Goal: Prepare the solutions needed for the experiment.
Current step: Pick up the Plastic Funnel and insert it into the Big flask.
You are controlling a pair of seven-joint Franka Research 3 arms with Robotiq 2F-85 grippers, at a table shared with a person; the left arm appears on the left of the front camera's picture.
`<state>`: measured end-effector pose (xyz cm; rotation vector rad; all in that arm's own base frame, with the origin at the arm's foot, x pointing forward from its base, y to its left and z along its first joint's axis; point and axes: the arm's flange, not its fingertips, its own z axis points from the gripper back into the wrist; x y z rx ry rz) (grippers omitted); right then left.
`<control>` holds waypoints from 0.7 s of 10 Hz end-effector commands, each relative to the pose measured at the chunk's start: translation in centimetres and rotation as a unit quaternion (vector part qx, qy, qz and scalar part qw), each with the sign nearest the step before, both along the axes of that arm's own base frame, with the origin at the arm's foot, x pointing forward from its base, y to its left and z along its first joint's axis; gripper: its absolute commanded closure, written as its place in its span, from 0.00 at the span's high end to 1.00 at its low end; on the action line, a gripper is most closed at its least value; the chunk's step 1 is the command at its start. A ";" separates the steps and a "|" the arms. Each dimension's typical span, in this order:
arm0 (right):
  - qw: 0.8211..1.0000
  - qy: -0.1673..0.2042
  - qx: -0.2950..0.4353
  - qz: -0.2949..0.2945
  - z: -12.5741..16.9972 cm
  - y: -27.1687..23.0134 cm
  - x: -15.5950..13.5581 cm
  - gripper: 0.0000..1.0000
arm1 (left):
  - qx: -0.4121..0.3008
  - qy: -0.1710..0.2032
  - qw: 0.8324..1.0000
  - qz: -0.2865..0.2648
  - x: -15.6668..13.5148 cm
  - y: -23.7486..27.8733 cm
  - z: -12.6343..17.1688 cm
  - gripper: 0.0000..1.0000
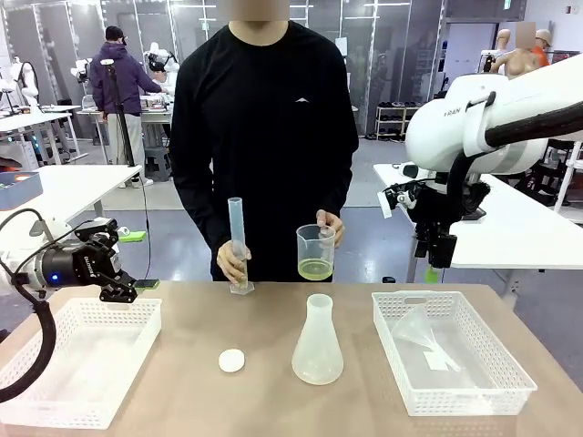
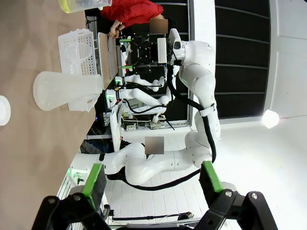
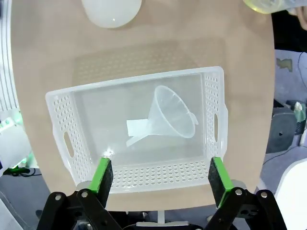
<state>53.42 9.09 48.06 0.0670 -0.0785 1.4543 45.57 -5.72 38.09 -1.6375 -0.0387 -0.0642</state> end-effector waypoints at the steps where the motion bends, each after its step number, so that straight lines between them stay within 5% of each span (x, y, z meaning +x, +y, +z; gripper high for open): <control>1: 1.000 -0.004 0.005 -0.009 -0.1 0.0 -0.7 1.00 | -0.001 -0.001 1.000 -0.004 0.0 0.1 0.1 1.00; 4: 1.000 0.000 0.001 -0.001 0.0 0.1 -0.1 1.00 | -0.001 -0.001 1.000 -0.004 0.0 0.1 0.1 1.00; 7: 0.976 -0.063 -0.096 0.187 -1.9 3.1 2.4 1.00 | -0.001 -0.001 1.000 -0.004 0.0 0.1 0.1 1.00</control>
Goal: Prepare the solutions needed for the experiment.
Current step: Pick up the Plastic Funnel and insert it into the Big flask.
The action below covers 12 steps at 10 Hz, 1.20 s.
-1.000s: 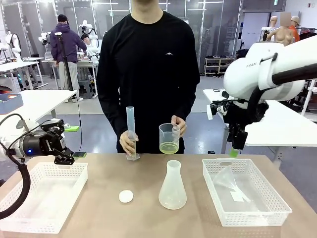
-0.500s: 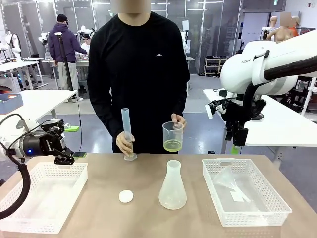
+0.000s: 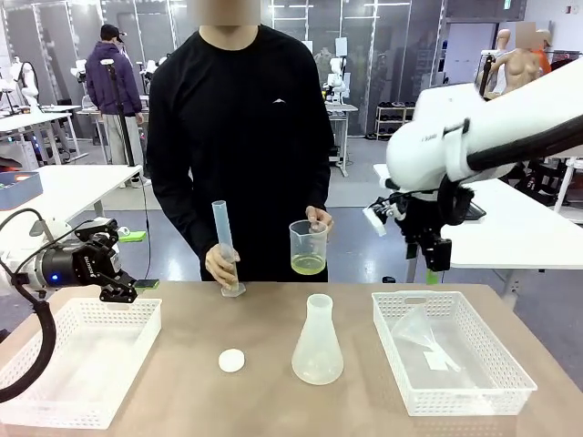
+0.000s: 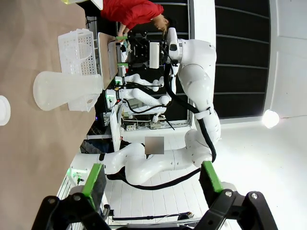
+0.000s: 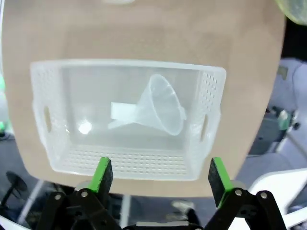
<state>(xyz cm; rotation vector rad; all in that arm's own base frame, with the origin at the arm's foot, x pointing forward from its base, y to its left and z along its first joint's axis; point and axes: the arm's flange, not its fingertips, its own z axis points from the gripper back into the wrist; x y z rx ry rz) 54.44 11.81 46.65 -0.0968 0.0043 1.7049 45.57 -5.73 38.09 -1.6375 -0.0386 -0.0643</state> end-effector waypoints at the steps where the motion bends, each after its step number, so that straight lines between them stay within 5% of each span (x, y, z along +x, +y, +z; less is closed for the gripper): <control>1: 0.994 -0.043 -0.025 0.100 -1.2 1.1 2.2 1.00 | -0.001 -0.001 1.000 -0.003 0.0 0.1 0.1 1.00; 6: 0.997 0.048 -0.043 0.042 -4.1 2.4 2.9 1.00 | -0.001 -0.001 1.000 -0.003 0.0 0.1 0.1 1.00; 12: 0.987 0.142 -0.062 0.048 -9.5 2.3 2.0 1.00 | -0.001 -0.001 1.000 -0.003 0.0 0.1 0.1 1.00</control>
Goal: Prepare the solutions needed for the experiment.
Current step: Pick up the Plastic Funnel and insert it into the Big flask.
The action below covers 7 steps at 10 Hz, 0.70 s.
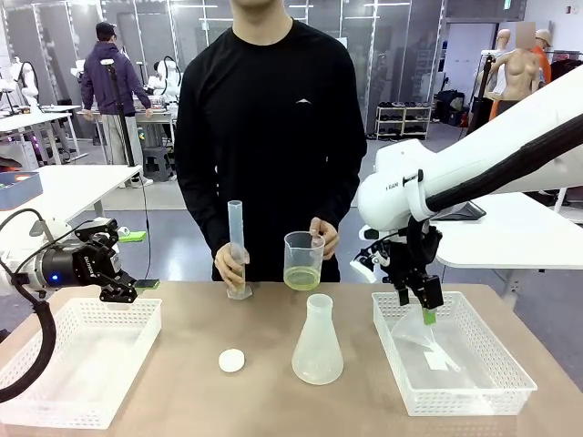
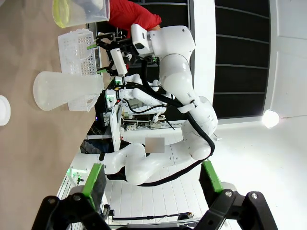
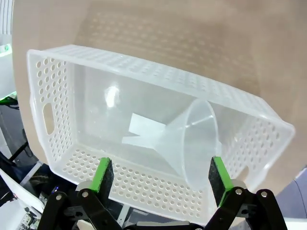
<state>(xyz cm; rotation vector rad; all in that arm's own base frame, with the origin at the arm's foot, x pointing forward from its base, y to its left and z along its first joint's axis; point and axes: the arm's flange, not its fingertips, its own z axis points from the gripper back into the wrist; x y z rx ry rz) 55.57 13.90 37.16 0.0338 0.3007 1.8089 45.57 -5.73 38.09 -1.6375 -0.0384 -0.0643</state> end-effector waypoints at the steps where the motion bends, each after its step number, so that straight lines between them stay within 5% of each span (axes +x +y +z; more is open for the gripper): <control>1: 1.000 0.023 -0.005 -0.008 -0.7 0.0 1.1 1.00 | -0.001 -0.001 1.000 -0.003 0.0 0.1 0.1 1.00; 7: 0.997 0.064 -0.037 -0.017 -2.1 -0.5 2.5 0.98 | -0.001 -0.001 1.000 -0.003 0.0 0.1 0.1 1.00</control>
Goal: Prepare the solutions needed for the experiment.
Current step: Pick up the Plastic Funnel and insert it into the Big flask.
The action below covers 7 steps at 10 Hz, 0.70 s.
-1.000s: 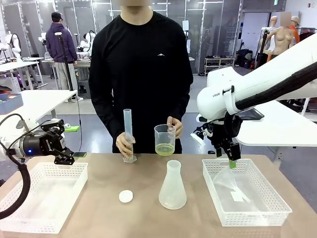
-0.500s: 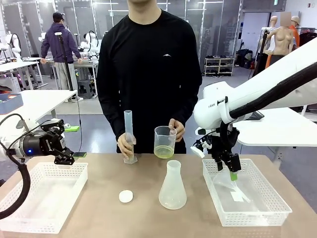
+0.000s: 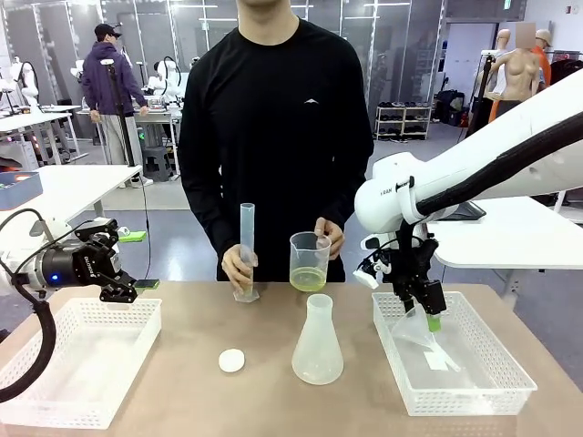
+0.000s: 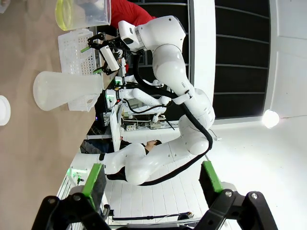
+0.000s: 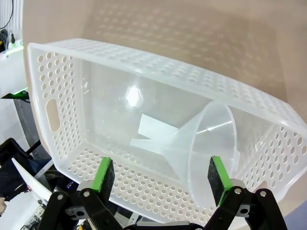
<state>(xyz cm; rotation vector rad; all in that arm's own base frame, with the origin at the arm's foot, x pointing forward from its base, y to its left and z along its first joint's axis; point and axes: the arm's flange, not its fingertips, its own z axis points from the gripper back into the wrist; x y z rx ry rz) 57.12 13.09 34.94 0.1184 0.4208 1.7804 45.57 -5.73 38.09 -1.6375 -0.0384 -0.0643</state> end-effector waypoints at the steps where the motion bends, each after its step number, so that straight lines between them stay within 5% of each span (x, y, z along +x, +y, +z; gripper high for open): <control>1: 1.000 0.009 -0.018 -0.001 0.0 0.4 1.3 0.93 | -0.001 -0.001 1.000 -0.003 0.0 0.1 0.1 1.00; 7: 0.999 0.027 -0.037 0.002 -1.0 0.2 2.8 0.62 | -0.001 -0.001 1.000 -0.003 0.0 0.1 0.1 1.00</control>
